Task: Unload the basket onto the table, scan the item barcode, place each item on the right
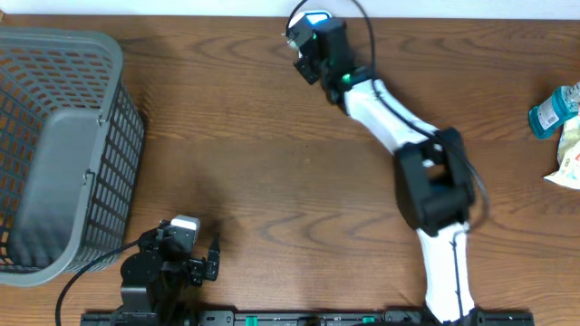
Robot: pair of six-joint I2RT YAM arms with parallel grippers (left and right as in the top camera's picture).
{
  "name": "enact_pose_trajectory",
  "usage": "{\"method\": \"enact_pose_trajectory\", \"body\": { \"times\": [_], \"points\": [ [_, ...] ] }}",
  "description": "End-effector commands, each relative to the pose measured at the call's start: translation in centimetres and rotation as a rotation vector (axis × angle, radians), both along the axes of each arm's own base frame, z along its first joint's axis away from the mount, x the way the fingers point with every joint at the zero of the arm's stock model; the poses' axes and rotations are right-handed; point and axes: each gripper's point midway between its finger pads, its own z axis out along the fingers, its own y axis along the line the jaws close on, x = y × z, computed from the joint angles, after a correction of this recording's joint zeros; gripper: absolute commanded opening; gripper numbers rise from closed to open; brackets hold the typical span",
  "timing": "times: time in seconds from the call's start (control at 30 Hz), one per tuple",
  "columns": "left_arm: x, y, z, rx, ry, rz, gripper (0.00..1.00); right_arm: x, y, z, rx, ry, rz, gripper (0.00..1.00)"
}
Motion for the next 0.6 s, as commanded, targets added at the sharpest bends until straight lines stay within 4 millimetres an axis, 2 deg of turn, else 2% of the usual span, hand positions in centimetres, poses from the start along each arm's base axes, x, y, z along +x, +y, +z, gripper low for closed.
{"method": "enact_pose_trajectory", "body": {
  "times": [0.0, 0.1, 0.17, 0.2, 0.27, 0.3, 0.37, 0.47, 0.5, 0.53, 0.57],
  "points": [
    [0.0, -0.3, 0.2, -0.014, -0.005, -0.008, 0.99, -3.1, -2.9, 12.8, 0.057, -0.092, -0.048, 0.01],
    [0.0, -0.3, 0.2, -0.014, -0.005, -0.008, 0.99, -6.3, -7.3, 16.5, 0.055, -0.045, -0.196, 0.01],
    [0.0, -0.3, 0.2, -0.014, -0.005, -0.008, 0.99, -8.6, -11.6, 18.4, 0.04, -0.021, -0.353, 0.01],
    [0.0, -0.3, 0.2, -0.014, -0.005, -0.008, 0.99, -9.7, -13.6, 19.0, 0.042, -0.005, -0.428, 0.01],
    [0.0, -0.3, 0.2, -0.014, -0.005, -0.008, 0.99, -11.8, -16.1, 19.5, 0.07, 0.047, -0.507, 0.01],
    [0.0, -0.3, 0.2, -0.014, -0.005, -0.008, 0.99, -12.6, -16.6, 19.3, 0.089, 0.086, -0.508, 0.01],
    [0.0, -0.3, 0.2, -0.014, -0.005, -0.008, 0.99, -14.4, -15.6, 17.8, 0.134, 0.211, -0.408, 0.04],
    [0.0, -0.3, 0.2, -0.014, -0.005, -0.008, 0.99, -16.7, -11.9, 14.8, 0.17, 0.389, -0.135, 0.29],
    [0.0, -0.3, 0.2, -0.014, -0.005, -0.008, 0.99, -17.4, -10.7, 13.5, 0.175, 0.433, -0.053, 0.49],
    [0.0, -0.3, 0.2, -0.014, -0.005, -0.008, 0.99, -17.8, -9.7, 12.0, 0.188, 0.477, -0.002, 0.79],
    [0.0, -0.3, 0.2, -0.014, -0.005, -0.008, 0.99, -18.0, -9.0, 10.7, 0.206, 0.513, 0.022, 0.92]
  ]
}}
